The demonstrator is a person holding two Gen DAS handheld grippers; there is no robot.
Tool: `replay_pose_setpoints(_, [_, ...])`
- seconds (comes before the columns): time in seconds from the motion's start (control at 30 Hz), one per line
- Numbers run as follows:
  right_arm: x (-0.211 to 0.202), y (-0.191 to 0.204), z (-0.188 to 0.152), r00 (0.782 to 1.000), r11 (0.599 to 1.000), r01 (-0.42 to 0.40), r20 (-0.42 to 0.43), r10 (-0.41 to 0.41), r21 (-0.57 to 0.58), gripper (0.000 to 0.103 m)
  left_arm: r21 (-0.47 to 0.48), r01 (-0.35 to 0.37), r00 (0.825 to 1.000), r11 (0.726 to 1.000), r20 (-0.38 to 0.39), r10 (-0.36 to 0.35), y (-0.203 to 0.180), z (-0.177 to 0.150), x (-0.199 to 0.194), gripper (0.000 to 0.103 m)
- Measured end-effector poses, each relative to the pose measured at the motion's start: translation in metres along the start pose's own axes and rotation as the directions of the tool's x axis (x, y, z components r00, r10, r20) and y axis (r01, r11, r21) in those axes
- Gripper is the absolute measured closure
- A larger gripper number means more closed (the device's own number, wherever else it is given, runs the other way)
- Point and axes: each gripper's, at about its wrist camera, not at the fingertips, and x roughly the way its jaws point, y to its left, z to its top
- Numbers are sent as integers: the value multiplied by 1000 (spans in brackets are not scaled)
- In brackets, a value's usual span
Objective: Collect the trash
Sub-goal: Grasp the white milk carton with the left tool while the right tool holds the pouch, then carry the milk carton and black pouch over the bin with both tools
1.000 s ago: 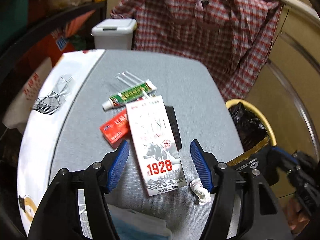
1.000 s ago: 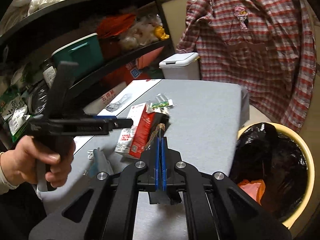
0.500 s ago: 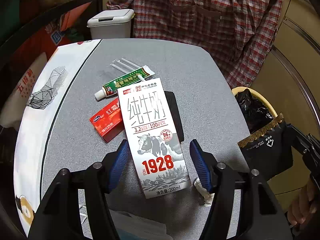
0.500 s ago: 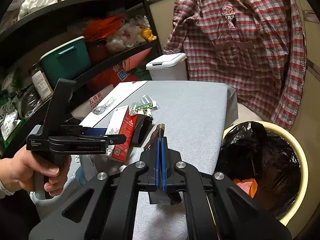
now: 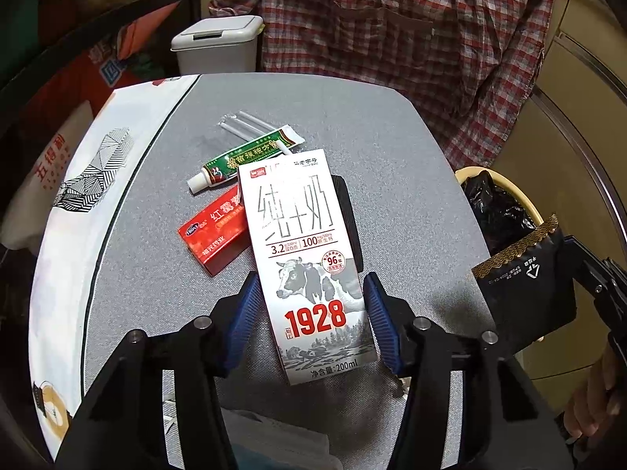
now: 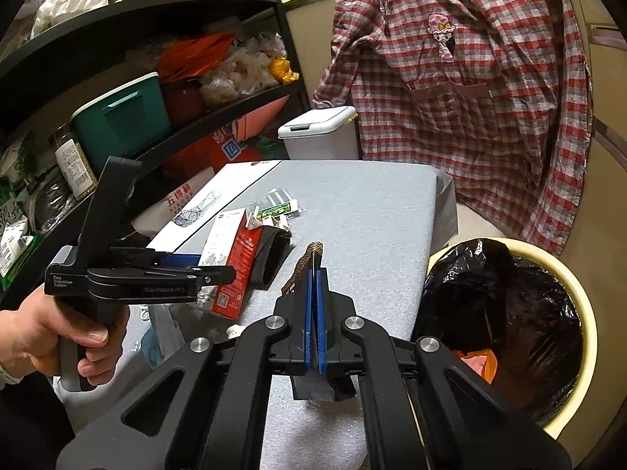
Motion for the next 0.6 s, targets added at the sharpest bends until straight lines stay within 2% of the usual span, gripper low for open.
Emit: replay_pose_setpoints(0.6, [-18,-1,7,996,998,59,60,-60,22,101,-9,-9,995,1000,101,10,7,6,-45,51])
